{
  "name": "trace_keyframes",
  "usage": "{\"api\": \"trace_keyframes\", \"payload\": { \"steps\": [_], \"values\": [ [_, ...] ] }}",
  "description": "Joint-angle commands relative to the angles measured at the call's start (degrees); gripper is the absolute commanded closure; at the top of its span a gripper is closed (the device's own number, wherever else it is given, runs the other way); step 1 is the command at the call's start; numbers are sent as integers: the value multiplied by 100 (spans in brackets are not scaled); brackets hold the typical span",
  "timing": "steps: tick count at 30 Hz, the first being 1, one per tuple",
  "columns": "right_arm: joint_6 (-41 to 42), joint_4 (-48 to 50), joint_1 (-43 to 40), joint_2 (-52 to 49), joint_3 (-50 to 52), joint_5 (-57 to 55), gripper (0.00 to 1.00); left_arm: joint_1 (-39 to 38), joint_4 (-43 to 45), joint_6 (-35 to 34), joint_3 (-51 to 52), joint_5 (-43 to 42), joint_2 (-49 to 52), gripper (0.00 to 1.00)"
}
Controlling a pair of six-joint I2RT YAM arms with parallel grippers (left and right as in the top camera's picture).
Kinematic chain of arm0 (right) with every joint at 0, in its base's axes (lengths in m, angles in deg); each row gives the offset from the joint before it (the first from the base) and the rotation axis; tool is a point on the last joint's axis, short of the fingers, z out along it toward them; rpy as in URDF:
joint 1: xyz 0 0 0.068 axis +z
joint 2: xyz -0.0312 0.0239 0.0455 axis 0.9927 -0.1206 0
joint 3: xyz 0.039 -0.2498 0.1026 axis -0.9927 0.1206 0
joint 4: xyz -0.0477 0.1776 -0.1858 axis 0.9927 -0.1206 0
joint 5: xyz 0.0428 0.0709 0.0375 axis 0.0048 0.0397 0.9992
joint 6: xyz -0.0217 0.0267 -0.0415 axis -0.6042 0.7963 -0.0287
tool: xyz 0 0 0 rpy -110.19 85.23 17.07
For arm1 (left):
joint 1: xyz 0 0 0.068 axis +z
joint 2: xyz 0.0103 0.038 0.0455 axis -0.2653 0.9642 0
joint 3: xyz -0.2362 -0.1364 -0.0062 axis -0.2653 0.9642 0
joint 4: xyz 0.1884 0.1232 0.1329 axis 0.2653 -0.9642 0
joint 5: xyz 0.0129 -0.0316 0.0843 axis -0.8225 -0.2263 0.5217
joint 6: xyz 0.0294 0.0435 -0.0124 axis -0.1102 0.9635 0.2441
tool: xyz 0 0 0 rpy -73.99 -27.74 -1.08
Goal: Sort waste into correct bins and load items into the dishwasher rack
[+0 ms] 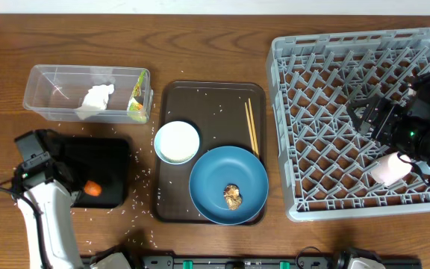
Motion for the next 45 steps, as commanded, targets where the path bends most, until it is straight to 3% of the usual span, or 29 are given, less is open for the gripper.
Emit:
{"api": "trace_keyframes", "payload": {
  "steps": [1, 3, 4, 10, 15, 18, 25, 28, 34, 45],
  "values": [
    [52, -2, 39, -2, -2, 2, 13, 87, 98, -809, 94, 90, 334, 90],
    [52, 0, 39, -2, -2, 2, 13, 87, 190, -804, 92, -142, 446, 76],
    [52, -4, 39, -2, -2, 2, 13, 87, 186, -798, 92, -431, 452, 60],
    [50, -39, 39, -2, -2, 2, 13, 87, 66, -229, -90, -1561, 240, 46],
    [52, -13, 39, -2, -2, 2, 14, 33, -341, 476, -566, -2020, -52, 39],
    [52, -20, 39, -2, -2, 2, 13, -195, -581, 1565, -1001, -2376, -223, 38],
    [57, 26, 39, -2, -2, 4, 8, -2015, -973, 2992, -1829, -2415, -269, 30],
    [59, 39, 39, -2, -2, 4, 1, -2868, -970, 3152, -1827, -2157, -203, 26],
    [55, -68, 39, -2, -2, 2, 1, -4033, -981, 3147, -1816, -1056, 267, 26],
    [55, -20, 39, -2, -2, 0, 1, -5276, -1606, 3141, -1523, -1060, 831, 26]
  ]
}}
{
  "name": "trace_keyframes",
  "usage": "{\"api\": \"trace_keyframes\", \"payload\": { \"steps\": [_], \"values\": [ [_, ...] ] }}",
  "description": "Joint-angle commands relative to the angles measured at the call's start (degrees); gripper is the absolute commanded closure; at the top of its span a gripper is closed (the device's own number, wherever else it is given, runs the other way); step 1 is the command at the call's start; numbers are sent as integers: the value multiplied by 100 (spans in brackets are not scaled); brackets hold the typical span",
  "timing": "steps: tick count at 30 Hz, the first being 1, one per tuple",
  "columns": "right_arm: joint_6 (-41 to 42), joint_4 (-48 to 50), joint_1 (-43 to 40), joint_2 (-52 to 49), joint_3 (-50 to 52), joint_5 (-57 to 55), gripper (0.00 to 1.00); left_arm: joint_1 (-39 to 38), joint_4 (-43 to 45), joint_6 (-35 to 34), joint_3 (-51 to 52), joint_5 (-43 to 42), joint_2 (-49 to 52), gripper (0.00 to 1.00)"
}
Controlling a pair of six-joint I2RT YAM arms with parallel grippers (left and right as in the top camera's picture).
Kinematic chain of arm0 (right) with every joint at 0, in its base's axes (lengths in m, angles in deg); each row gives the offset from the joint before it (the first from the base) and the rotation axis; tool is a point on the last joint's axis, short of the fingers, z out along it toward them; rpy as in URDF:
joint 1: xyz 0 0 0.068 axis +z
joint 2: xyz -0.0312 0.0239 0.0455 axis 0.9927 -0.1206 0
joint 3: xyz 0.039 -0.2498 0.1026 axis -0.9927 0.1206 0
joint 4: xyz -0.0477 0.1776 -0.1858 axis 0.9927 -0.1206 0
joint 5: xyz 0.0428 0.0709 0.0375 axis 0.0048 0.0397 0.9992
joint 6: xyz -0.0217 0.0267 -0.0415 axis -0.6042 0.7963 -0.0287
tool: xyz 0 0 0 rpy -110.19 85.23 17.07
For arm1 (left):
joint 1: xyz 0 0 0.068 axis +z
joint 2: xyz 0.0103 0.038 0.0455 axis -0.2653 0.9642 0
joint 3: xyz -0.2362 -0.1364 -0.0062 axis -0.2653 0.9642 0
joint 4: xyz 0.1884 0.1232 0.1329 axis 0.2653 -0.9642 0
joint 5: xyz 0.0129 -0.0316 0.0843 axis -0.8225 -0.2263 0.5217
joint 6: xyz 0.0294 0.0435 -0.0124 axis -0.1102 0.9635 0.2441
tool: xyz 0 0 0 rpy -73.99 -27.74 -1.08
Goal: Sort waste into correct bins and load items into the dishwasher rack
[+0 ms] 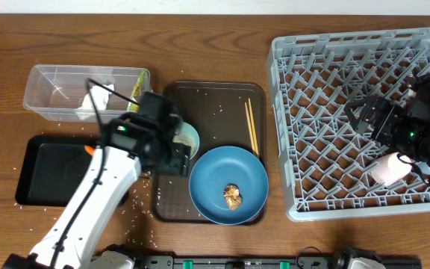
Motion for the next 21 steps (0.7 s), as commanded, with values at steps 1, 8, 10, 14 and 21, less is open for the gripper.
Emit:
{"api": "trace_keyframes", "payload": {
  "steps": [1, 8, 10, 14, 21],
  "values": [
    [0, 33, 39, -2, -2, 2, 1, -433, -52, 46, 286, 114, 37, 26],
    [0, 31, 39, -2, -2, 4, 1, -754, 638, -160, 1303, 120, 42, 26],
    [0, 35, 39, -2, -2, 4, 1, -754, 979, -149, 1578, -57, 42, 27],
    [0, 37, 39, -2, -2, 4, 1, -767, 1482, 85, 1915, -741, 42, 35],
    [2, 70, 39, -2, -2, 7, 2, -787, 1685, 323, 1976, -540, 164, 49]
  ]
}}
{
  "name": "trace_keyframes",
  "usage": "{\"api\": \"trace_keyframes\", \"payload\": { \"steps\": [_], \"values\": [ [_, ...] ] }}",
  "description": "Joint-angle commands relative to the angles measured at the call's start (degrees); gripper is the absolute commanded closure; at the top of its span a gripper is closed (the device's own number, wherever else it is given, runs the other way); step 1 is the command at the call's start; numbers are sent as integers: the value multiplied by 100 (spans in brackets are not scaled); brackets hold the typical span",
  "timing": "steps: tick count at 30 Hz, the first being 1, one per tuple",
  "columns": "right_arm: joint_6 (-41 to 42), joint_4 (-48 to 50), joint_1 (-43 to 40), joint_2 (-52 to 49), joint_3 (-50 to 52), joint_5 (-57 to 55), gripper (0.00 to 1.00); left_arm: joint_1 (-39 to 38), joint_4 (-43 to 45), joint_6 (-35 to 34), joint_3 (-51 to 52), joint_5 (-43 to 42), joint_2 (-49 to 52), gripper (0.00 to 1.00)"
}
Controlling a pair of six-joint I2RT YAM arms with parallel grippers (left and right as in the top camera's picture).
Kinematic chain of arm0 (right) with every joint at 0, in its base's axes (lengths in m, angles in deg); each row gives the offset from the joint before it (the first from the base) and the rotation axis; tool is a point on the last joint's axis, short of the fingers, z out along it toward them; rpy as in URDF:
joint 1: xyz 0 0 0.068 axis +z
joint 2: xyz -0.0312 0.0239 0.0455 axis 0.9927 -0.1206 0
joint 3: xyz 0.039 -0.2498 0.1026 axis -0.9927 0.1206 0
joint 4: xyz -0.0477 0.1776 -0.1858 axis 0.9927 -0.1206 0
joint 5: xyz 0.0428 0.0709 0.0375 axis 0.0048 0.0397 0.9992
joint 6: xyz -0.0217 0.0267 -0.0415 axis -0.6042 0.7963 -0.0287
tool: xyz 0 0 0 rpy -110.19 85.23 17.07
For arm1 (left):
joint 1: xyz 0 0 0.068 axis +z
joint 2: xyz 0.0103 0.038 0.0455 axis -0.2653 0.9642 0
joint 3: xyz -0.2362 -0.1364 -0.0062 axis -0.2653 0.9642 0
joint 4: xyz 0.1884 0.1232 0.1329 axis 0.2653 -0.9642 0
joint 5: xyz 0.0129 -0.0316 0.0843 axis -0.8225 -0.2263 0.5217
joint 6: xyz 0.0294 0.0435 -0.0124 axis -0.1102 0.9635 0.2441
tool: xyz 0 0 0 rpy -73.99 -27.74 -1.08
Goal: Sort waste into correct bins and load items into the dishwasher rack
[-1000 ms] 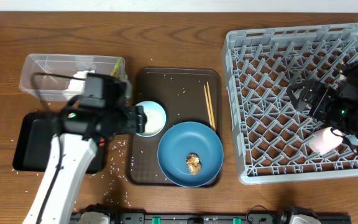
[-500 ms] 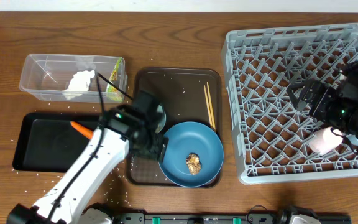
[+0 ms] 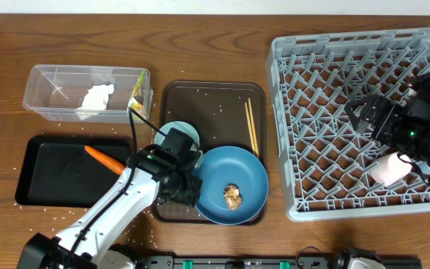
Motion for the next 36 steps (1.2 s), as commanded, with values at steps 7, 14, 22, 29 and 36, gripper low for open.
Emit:
{"api": "trace_keyframes", "payload": {
  "steps": [7, 14, 22, 29, 36],
  "values": [
    [-2, -20, 39, -2, -2, 4, 2, -22, 527, 59, 24, 116, 702, 59],
    [-2, 63, 39, -2, -2, 2, 2, -22, 549, 173, 24, 116, 809, 73],
    [-4, 61, 39, -2, -2, 4, 2, -22, 483, 656, 11, 118, 809, 94],
    [-2, 79, 39, -2, -2, 2, 2, -20, -431, 656, -570, 118, 629, 94],
    [-4, 83, 39, -2, -2, 2, 1, 39, -1296, 481, -1405, 122, 153, 94]
  ]
}}
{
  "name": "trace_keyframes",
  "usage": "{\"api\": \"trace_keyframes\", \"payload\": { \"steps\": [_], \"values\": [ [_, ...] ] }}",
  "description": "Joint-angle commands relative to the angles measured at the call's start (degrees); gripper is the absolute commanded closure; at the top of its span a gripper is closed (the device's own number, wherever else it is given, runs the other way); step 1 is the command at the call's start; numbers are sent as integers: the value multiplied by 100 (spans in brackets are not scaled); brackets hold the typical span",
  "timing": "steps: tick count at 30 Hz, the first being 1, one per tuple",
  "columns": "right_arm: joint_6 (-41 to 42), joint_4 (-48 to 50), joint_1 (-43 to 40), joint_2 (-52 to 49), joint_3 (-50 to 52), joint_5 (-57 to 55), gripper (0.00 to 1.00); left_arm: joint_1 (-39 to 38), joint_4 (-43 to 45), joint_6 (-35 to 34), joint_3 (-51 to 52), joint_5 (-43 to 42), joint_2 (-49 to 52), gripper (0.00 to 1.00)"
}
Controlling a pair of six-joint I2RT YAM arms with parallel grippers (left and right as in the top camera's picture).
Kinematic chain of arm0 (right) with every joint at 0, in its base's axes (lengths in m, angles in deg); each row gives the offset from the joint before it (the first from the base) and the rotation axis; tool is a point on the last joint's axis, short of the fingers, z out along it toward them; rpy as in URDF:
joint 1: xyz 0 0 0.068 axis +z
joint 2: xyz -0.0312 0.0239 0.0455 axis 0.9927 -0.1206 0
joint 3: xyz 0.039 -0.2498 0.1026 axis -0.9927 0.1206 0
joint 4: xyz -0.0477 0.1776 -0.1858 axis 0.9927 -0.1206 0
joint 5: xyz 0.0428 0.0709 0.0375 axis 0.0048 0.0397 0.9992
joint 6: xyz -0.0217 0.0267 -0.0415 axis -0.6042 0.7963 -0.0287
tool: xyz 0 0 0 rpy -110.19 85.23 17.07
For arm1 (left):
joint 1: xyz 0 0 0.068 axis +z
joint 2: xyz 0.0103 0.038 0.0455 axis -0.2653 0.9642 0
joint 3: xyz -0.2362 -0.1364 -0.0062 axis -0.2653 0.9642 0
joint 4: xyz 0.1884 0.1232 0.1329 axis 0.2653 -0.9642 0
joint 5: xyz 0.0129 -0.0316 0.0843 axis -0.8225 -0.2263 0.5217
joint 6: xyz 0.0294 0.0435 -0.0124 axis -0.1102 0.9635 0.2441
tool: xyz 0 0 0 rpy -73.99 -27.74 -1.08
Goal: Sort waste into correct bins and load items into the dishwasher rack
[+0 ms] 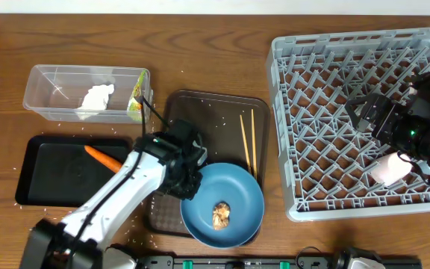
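My left gripper (190, 178) is at the left rim of the blue plate (234, 196) and looks shut on that rim; the wrist covers its fingers. A brown food scrap (220, 214) lies on the plate, which overhangs the front edge of the brown tray (207, 104). Two chopsticks (247, 143) rest on the tray, slightly apart. The white bowl is hidden under my left arm. My right gripper (366, 113) hovers open over the grey dishwasher rack (312, 67), with a white cup (390, 168) in the rack beside its arm.
A clear bin (51, 82) at the back left holds a white napkin (95, 97) and a green wrapper (135, 104). In front of it a black tray (58, 179) holds a carrot (103, 158). Rice grains are scattered around the trays.
The blue plate has shifted toward the front edge and slightly left, now hanging over the tray's front. The brown tray has skewed, and the chopsticks have spread apart. The white bowl is now covered.
My left gripper was over the black tray with the carrot in it. Then the carrot lay at the tray's edge while the arm reached the white bowl. Then the gripper stood at the plate's left rim, and now the plate has moved forward. The right arm stayed still.
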Motion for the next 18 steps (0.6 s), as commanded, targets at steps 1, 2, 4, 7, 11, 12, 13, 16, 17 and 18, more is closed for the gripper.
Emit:
{"api": "trace_keyframes", "payload": {
  "steps": [1, 2, 4, 7, 11, 12, 13, 16, 17, 18],
  "values": [
    [-4, 11, 39, -2, -2, 0, 1, 85, -286, -118, -549, 31, -321, 94],
    [-4, 13, 39, -2, -2, 2, 2, 131, -393, -214, -647, 120, -363, 94],
    [-4, 13, 37, -2, -2, 0, 1, 295, -702, -391, -909, 365, -468, 94],
    [-4, 15, 35, -2, -2, 2, 1, 699, -1202, -498, -1303, 719, -638, 94],
    [-4, 44, 44, -2, -2, 2, 2, 1602, -1812, -990, -1770, 1558, -887, 94],
    [-4, 52, 42, -2, -2, 0, 1, 1858, -1912, -1093, -1864, 1773, -940, 94],
    [-7, 57, 35, -2, -2, -2, 1, 2111, -1991, -1161, -1945, 1956, -999, 94],
    [-4, 66, 35, -2, -2, -4, 1, 2918, -2055, -1244, -2072, 2608, -1198, 94],
    [-4, 79, 37, -2, -2, 2, 1, 3161, -2037, -1246, -2072, 2887, -1259, 94],
    [-2, 87, 46, -2, -2, 4, 1, 3351, -2026, -1276, -2072, 3073, -1292, 94]
  ]
}}
